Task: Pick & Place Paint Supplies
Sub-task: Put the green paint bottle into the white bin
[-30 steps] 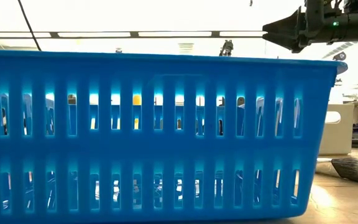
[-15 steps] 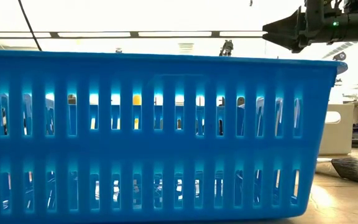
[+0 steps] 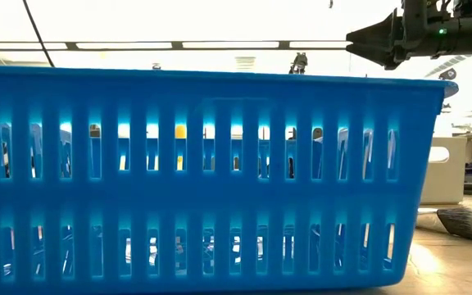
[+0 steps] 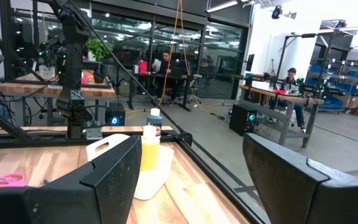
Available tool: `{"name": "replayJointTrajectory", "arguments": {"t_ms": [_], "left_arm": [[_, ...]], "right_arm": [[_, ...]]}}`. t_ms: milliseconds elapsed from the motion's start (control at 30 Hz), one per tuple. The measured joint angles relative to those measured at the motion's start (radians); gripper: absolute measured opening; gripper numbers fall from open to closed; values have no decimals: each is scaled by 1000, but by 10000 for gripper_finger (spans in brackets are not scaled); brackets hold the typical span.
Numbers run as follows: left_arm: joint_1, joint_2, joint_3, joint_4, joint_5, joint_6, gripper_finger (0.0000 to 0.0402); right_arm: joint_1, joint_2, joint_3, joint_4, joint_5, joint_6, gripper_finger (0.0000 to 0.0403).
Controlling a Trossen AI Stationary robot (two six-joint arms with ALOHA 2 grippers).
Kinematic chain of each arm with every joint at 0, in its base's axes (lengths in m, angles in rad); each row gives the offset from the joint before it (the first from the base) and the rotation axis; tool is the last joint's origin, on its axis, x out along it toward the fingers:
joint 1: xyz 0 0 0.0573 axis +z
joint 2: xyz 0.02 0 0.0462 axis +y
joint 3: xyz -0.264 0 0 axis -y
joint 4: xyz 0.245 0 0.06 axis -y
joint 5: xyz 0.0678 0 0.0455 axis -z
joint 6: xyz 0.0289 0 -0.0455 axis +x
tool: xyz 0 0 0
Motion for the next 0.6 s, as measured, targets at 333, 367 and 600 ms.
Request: {"name": "replayJointTrajectory", "arguments": {"t_ms": [333, 367, 600], "left_arm": [[-20, 0, 0, -60, -43, -8, 187], [-20, 0, -1, -63, -51, -4, 187], [-20, 0, -22, -68, -67, -3, 187]], "right_arm": [[0, 0, 0, 0, 0, 1, 278], [0, 0, 0, 0, 0, 2, 278], [0, 0, 0, 0, 0, 0, 278]]}}
